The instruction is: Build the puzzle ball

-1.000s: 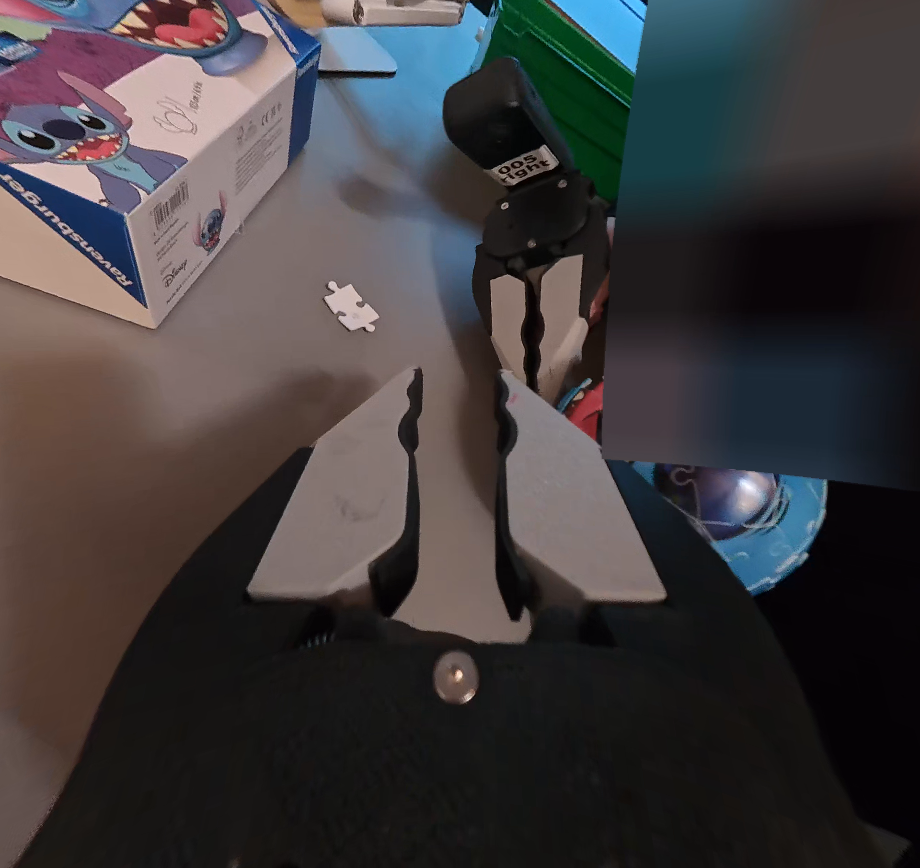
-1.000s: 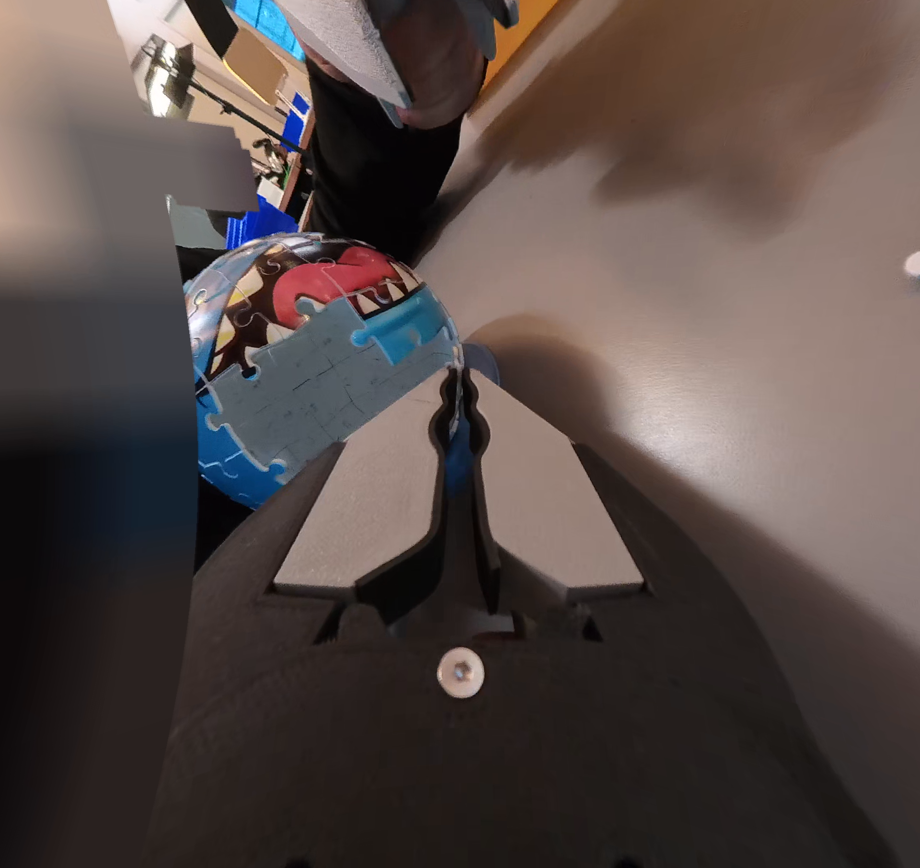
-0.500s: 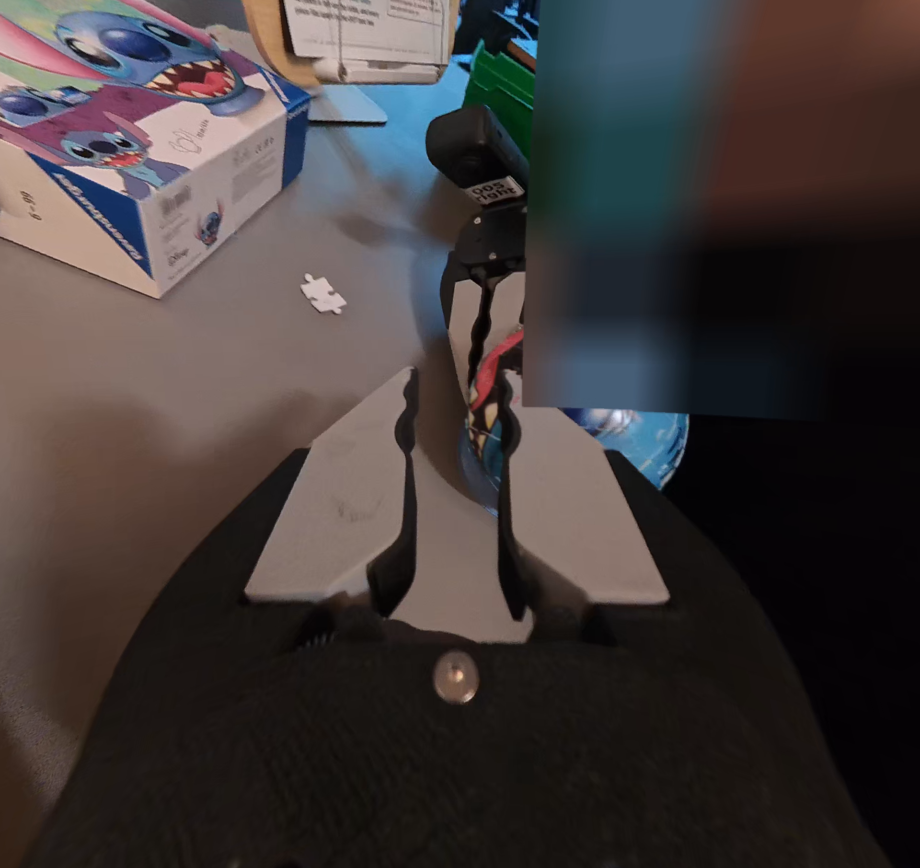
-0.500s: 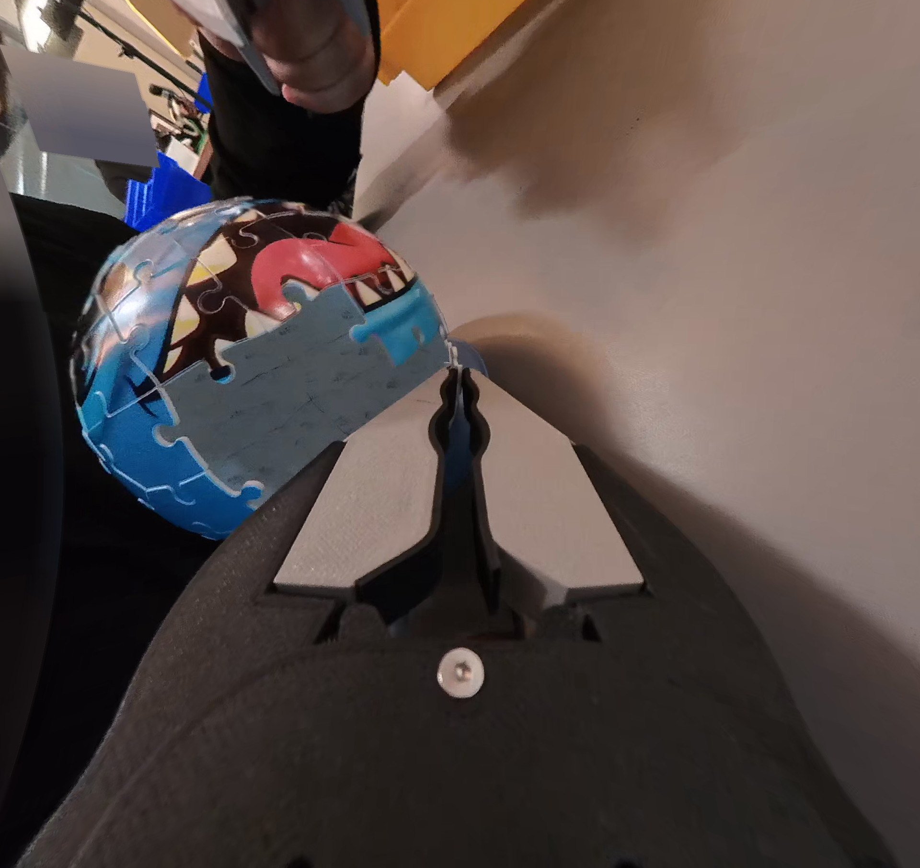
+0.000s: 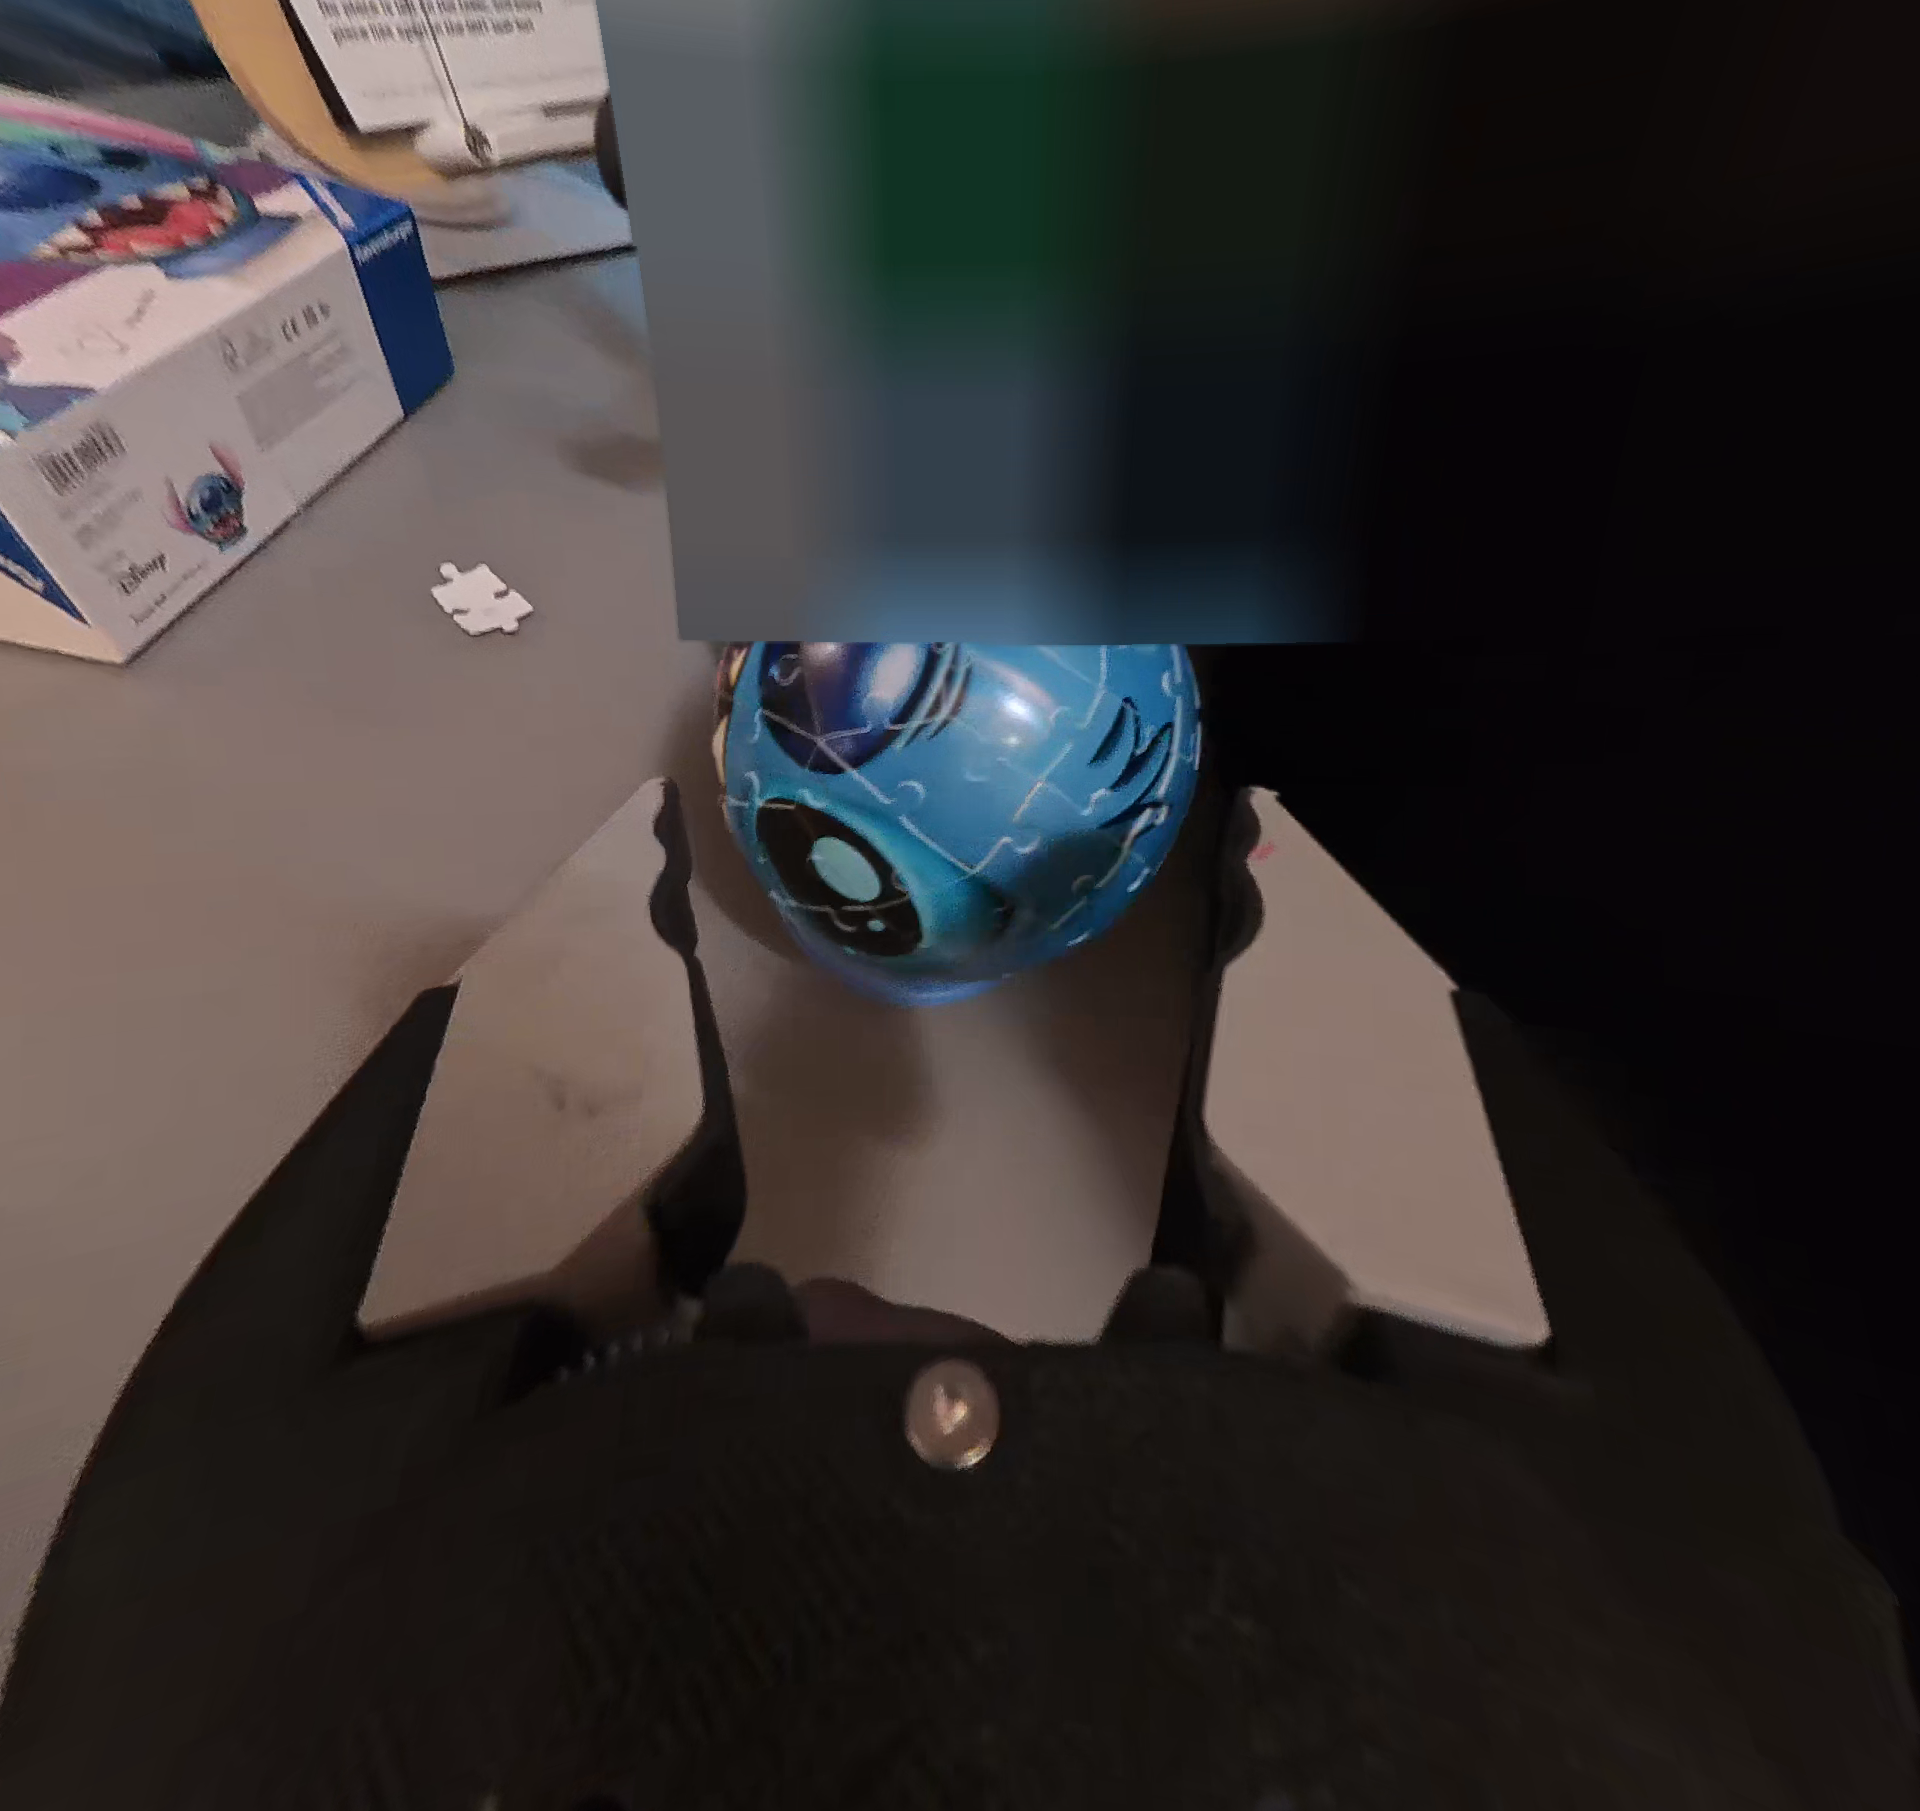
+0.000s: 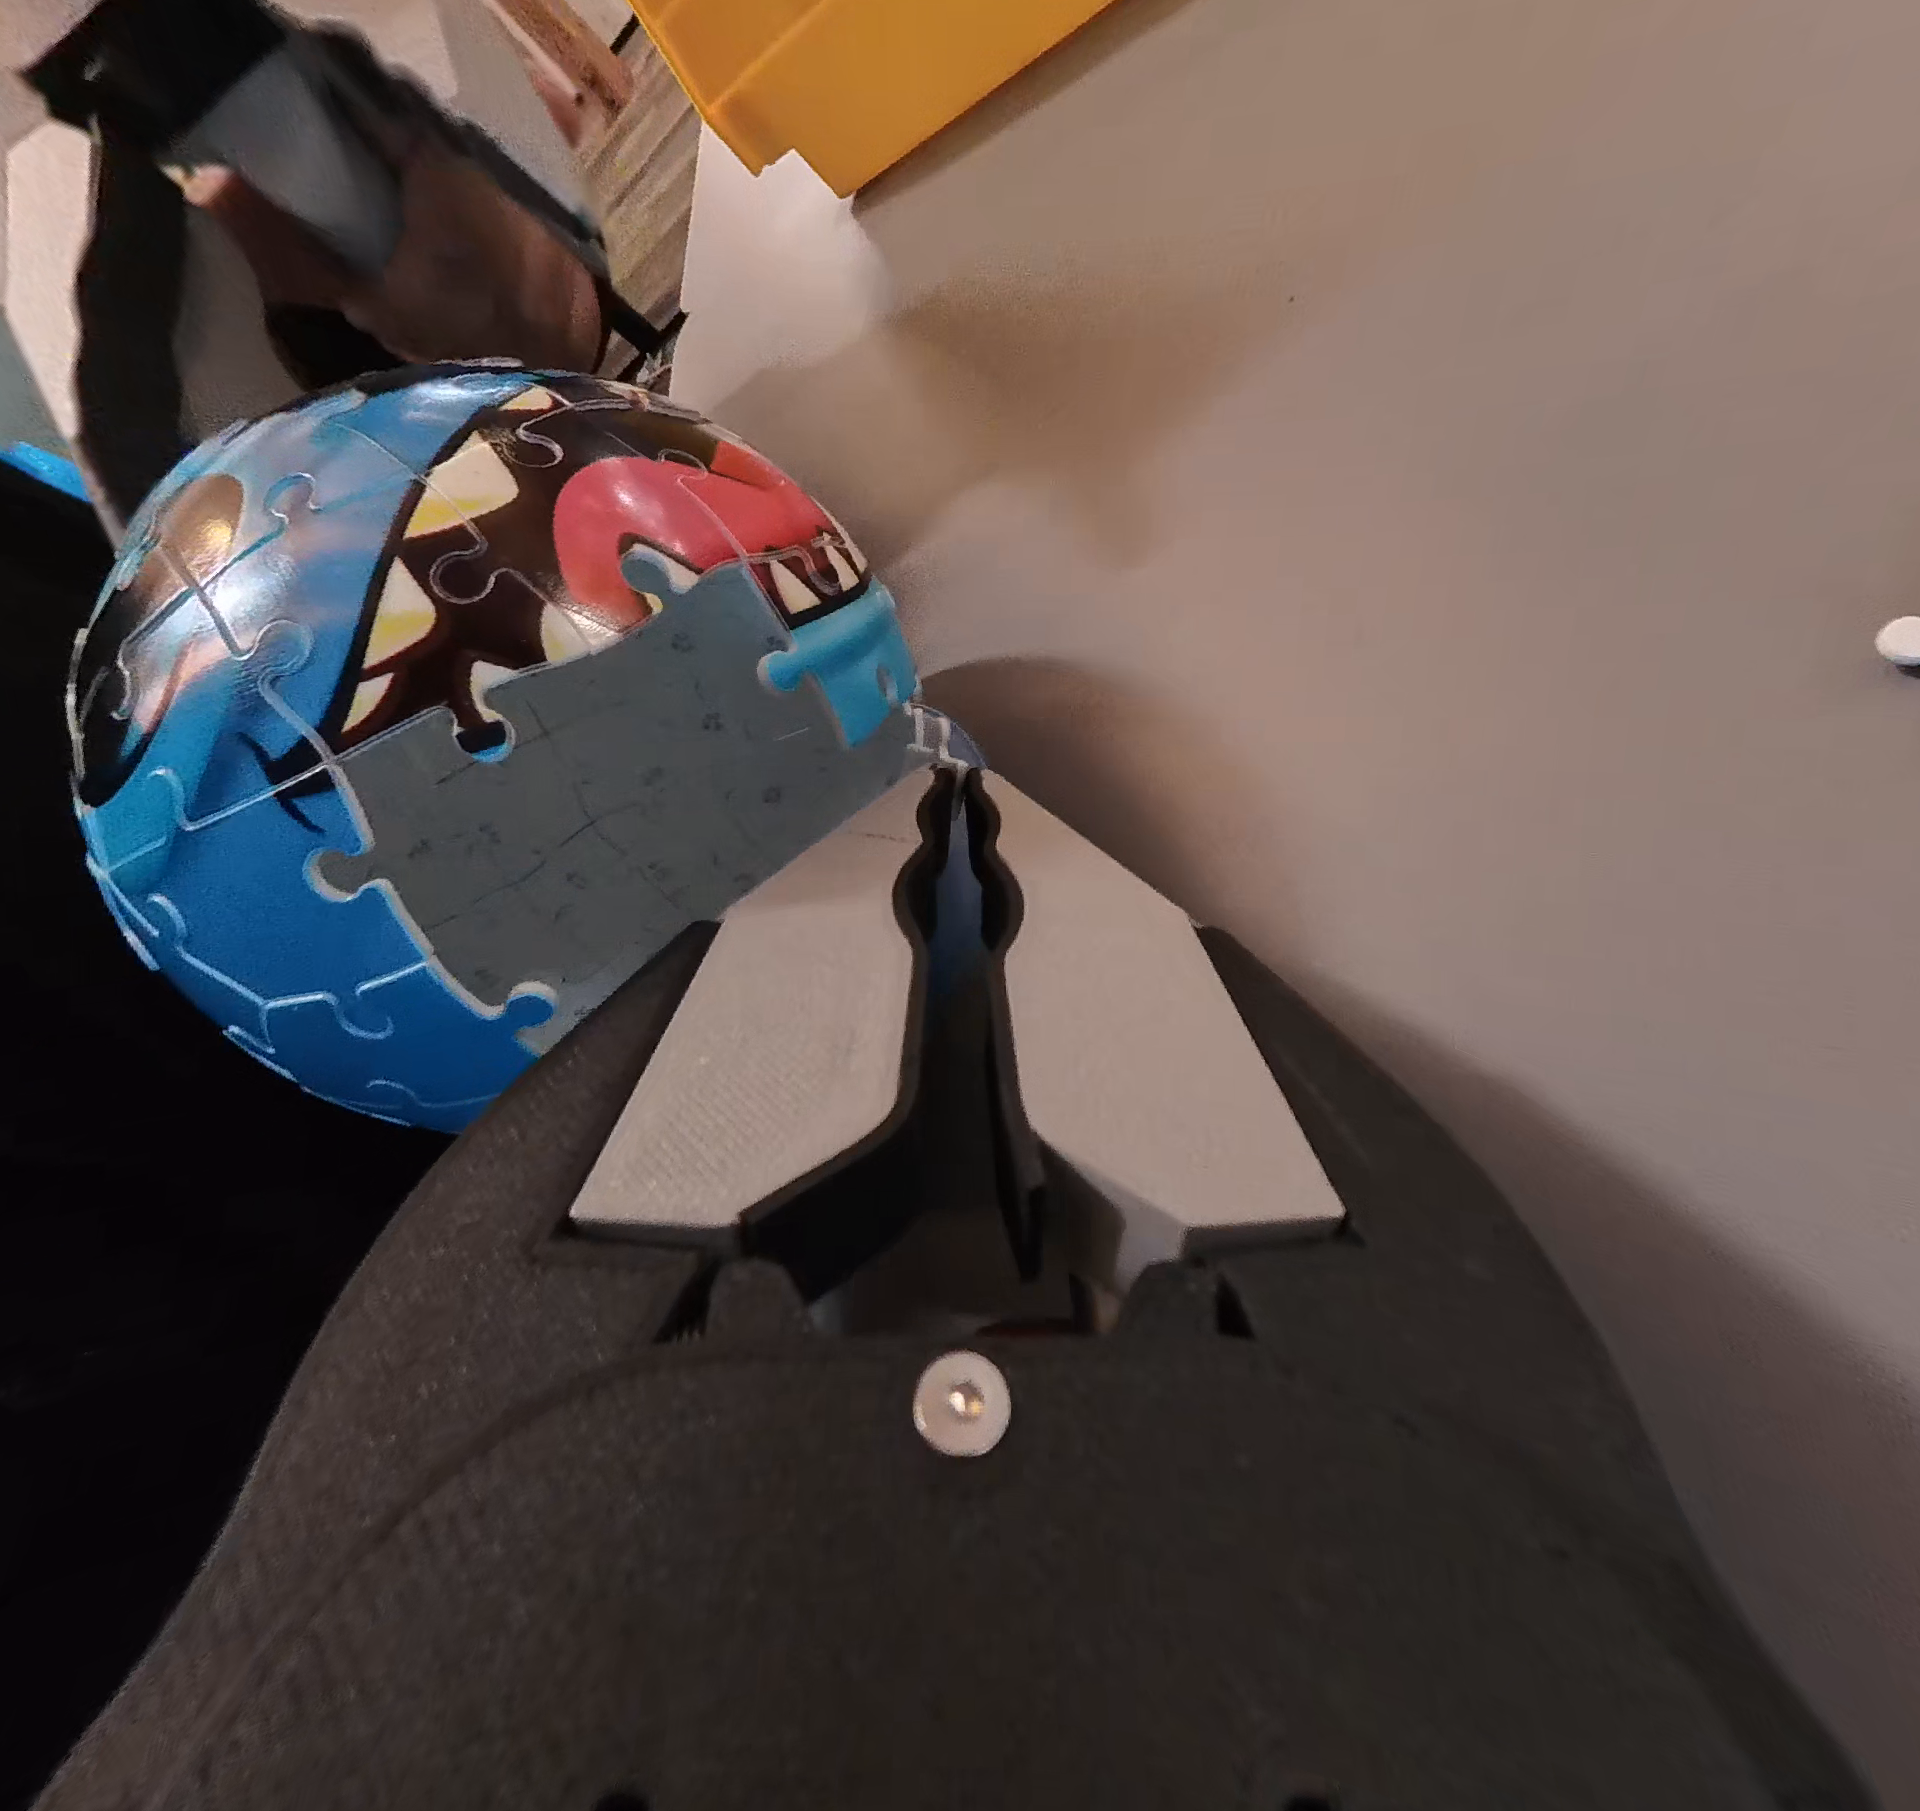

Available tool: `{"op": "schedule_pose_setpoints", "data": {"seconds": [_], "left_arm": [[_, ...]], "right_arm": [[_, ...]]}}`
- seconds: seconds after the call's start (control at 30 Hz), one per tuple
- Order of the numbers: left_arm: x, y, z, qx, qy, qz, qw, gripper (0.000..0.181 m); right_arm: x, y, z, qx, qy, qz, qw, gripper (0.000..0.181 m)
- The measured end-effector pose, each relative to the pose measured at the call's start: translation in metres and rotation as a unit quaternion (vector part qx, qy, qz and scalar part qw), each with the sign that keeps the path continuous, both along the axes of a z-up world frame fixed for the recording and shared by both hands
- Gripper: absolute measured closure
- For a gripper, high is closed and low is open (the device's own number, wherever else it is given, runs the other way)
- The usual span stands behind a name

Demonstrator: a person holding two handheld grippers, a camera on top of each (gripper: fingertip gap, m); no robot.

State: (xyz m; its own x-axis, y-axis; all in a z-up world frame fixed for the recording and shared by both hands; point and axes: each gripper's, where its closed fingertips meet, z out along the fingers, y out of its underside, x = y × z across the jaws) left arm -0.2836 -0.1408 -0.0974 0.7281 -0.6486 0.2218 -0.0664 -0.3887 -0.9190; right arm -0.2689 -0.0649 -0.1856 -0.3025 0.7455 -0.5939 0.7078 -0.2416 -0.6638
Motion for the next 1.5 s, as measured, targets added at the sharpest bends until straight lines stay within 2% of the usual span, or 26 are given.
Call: {"op": "schedule_pose_setpoints", "data": {"seconds": [0.13,0.23,0.5,0.93,1.17,1.37,1.43,1.47,1.5], "left_arm": [[0.007,-0.002,0.001,0.005,-0.034,0.002,0.999,0.083],[0.009,0.003,-0.008,-0.016,-0.057,0.011,0.998,0.084],[0.021,0.012,-0.035,-0.017,0.020,0.016,1.000,0.080],[0.022,0.010,-0.038,-0.023,-0.005,0.026,0.999,0.082],[0.019,0.001,-0.048,-0.032,0.007,0.063,0.997,0.081],[0.019,0.002,-0.060,-0.051,0.006,0.106,0.993,0.079],[0.022,-0.001,-0.068,-0.057,0.029,0.106,0.992,0.078],[0.023,-0.003,-0.071,-0.059,0.042,0.107,0.992,0.078],[0.022,-0.005,-0.073,-0.059,0.053,0.110,0.991,0.078]], "right_arm": [[0.001,-0.001,0.000,0.005,0.003,0.003,1.000,0.181],[0.001,-0.001,-0.001,0.020,0.006,0.008,1.000,0.181],[0.002,0.000,-0.002,0.027,0.007,0.016,0.999,0.181],[0.004,-0.001,0.001,0.020,0.013,0.029,0.999,0.181],[0.009,0.019,0.003,0.002,0.009,0.029,1.000,0.181],[0.022,0.052,-0.014,0.033,-0.034,0.012,0.999,0.181],[0.030,0.060,-0.021,0.072,-0.044,0.028,0.996,0.179],[0.031,0.064,-0.017,0.079,-0.031,0.029,0.996,0.170],[0.034,0.064,-0.010,0.081,-0.006,0.044,0.996,0.151]]}}
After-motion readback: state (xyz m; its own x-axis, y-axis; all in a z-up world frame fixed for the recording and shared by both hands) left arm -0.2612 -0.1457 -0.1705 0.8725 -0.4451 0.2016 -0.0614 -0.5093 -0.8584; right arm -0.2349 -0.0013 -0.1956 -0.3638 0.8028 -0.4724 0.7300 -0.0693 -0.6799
